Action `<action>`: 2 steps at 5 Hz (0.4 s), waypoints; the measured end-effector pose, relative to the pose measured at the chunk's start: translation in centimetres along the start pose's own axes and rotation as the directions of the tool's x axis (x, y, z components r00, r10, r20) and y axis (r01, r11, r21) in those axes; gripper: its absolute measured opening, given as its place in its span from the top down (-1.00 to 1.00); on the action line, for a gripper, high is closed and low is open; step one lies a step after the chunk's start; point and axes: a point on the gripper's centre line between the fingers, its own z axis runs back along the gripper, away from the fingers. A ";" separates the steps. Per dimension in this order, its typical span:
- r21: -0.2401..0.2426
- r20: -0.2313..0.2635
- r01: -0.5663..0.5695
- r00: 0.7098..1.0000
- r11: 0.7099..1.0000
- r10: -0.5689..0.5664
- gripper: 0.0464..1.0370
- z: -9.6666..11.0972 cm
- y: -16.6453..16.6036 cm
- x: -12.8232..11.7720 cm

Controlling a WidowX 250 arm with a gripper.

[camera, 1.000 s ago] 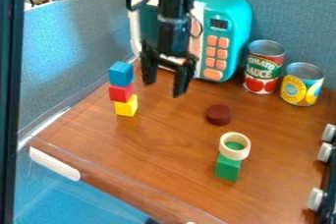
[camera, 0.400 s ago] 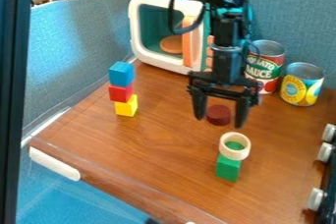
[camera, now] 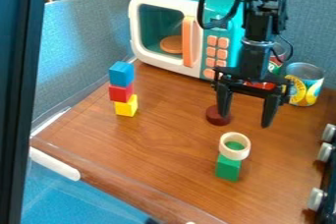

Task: Pick up a white circle block with a hole and put it on the table

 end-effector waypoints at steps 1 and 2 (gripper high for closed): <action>0.000 -0.005 -0.001 1.000 1.000 0.001 -0.93 -0.1 -0.3 -0.1; 0.010 -0.045 -0.008 0.999 1.000 0.009 -0.93 -0.6 -0.1 -0.9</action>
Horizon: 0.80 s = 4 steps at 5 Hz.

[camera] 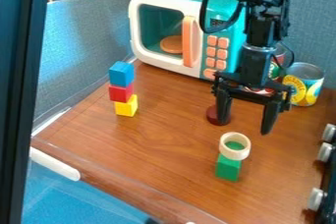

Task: Pick up a white circle block with a hole and put it on the table

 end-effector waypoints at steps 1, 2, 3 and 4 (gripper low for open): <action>0.003 -0.023 -0.008 1.000 1.000 0.008 -0.93 -0.5 0.1 -0.4; -0.005 -0.063 -0.019 0.998 1.000 0.018 -0.93 -1.4 -0.1 -0.7; -0.006 -0.094 -0.012 0.995 1.000 0.011 -0.93 -2.3 -0.1 -0.8; -0.001 -0.118 -0.016 0.993 1.000 0.016 -0.93 -3.1 -0.1 -0.9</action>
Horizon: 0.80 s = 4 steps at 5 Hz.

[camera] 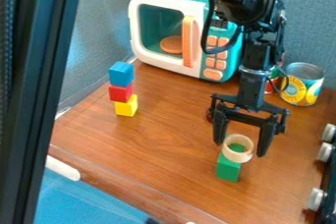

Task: Pick up a white circle block with a hole and put it on the table

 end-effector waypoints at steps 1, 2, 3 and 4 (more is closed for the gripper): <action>-0.005 -0.003 -0.003 1.000 1.000 0.003 -0.86 -0.1 -0.1 0.0; -0.018 -0.001 0.013 1.000 1.000 -0.013 -0.45 -0.2 -0.2 0.1; -0.040 0.002 0.017 1.000 0.999 -0.017 -0.44 -0.1 -0.1 0.2; -0.054 -0.001 0.025 1.000 0.998 -0.025 -0.44 -0.1 0.2 0.3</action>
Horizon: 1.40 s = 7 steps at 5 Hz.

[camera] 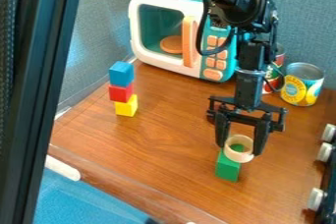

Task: Pick up a white circle block with a hole and put it on the table

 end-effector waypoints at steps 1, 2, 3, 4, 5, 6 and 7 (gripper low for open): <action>0.011 0.013 -0.011 1.000 1.000 0.011 -0.44 1.9 1.1 -0.6; 0.006 0.104 -0.047 0.993 0.999 0.046 -0.44 6.2 2.5 -0.9; 0.005 0.153 -0.092 0.984 0.996 0.090 -0.44 8.4 4.3 -1.3; -0.009 0.146 -0.116 0.983 0.993 0.116 -0.44 8.5 6.0 -0.9; 0.009 0.091 -0.083 0.993 0.997 0.082 -0.44 6.3 6.5 0.7; 0.028 0.074 -0.072 0.995 0.997 0.070 -0.44 5.9 6.7 0.9; 0.052 0.039 -0.083 0.996 0.995 0.081 -0.44 4.0 7.2 0.1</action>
